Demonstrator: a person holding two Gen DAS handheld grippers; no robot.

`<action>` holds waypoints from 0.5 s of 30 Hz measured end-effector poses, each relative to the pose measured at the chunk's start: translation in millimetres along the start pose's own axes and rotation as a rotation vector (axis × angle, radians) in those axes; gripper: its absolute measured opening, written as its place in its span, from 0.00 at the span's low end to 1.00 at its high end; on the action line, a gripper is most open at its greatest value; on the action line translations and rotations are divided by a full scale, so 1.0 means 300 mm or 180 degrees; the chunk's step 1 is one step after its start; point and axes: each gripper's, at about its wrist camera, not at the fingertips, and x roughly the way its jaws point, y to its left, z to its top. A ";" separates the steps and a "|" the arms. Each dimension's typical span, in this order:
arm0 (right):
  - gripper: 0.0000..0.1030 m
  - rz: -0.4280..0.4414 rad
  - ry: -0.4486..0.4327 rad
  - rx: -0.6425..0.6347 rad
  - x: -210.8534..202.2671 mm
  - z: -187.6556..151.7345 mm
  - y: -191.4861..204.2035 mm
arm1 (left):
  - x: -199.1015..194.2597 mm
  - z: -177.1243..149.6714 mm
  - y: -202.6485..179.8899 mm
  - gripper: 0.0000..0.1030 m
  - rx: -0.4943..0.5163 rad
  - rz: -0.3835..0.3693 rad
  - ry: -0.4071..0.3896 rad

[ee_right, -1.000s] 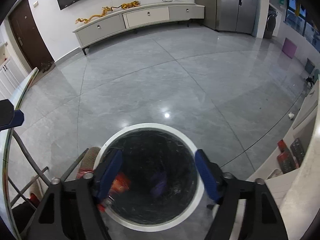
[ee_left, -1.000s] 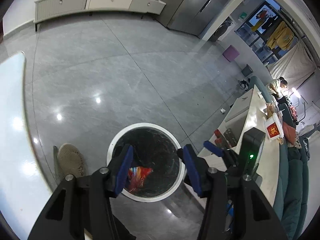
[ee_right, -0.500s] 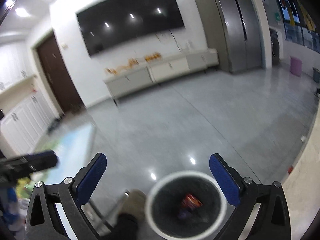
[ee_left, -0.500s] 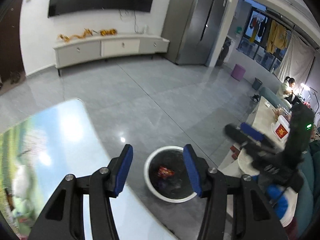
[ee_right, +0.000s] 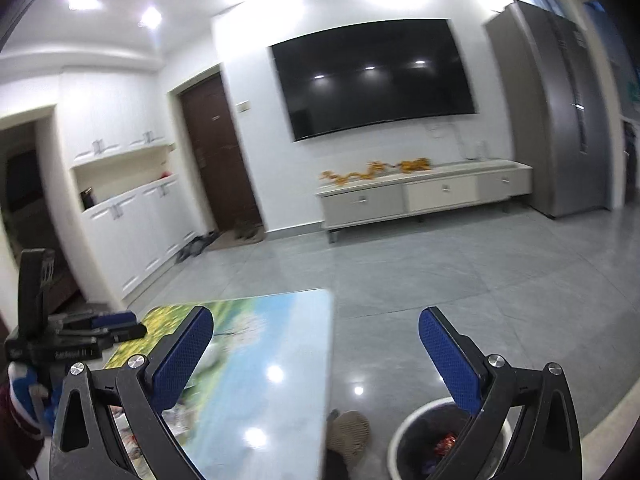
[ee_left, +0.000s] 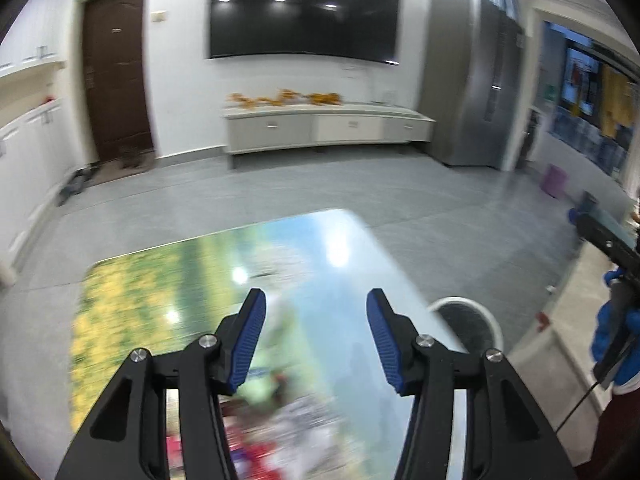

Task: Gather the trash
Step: 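Move both open grippers back over the table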

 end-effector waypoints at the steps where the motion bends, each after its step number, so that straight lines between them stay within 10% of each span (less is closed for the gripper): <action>1: 1.00 0.0046 0.0024 -0.0043 0.014 -0.002 0.022 | -0.020 -0.014 0.045 0.49 -0.0030 0.0081 -0.0007; 15: 0.96 0.0828 0.0783 -0.0458 0.244 -0.168 0.328 | -0.080 -0.334 0.444 0.49 -0.0462 0.0498 0.0539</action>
